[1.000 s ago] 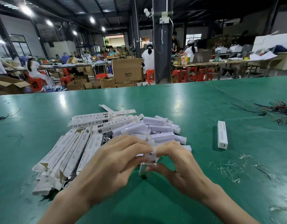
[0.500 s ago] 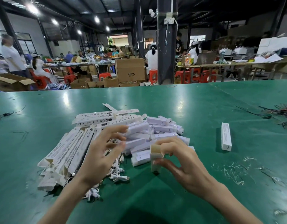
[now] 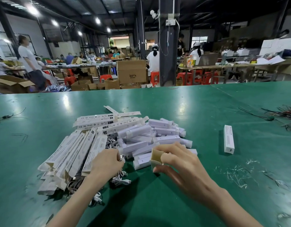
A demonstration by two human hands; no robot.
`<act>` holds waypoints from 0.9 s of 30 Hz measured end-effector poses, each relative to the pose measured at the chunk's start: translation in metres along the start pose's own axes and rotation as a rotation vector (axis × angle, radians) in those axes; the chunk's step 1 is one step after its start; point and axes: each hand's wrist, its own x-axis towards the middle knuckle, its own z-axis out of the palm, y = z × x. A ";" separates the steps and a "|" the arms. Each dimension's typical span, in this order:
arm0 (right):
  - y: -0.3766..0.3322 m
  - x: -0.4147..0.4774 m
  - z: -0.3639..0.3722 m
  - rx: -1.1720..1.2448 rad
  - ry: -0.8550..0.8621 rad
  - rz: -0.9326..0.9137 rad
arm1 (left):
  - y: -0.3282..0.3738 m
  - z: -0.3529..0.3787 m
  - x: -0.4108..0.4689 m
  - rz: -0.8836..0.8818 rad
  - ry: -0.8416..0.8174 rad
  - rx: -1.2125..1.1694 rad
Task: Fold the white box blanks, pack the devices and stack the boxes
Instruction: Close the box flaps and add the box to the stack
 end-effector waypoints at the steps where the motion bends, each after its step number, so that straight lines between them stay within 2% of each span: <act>1: -0.001 0.000 0.000 -0.009 -0.006 0.009 | 0.001 -0.001 0.002 0.000 0.013 0.010; 4: -0.002 0.000 -0.001 -0.001 -0.006 0.013 | 0.000 0.000 0.009 0.016 0.049 0.036; 8: -0.003 0.002 -0.003 0.056 -0.017 0.011 | 0.000 0.004 0.012 0.052 -0.044 0.182; 11: -0.003 0.002 -0.003 0.047 -0.013 0.008 | -0.001 0.006 0.012 0.052 -0.002 0.156; 17: -0.003 0.001 -0.004 0.025 0.022 0.006 | -0.005 0.003 0.008 0.072 0.092 -0.125; 22: -0.003 0.002 -0.001 0.000 0.035 -0.008 | 0.004 -0.035 0.002 0.026 0.172 -0.520; 25: -0.001 0.001 -0.001 -0.006 0.030 -0.013 | 0.015 -0.071 -0.014 0.129 0.280 -0.719; 27: -0.001 0.002 -0.001 -0.005 0.029 -0.013 | 0.029 -0.095 -0.034 0.274 0.308 -0.941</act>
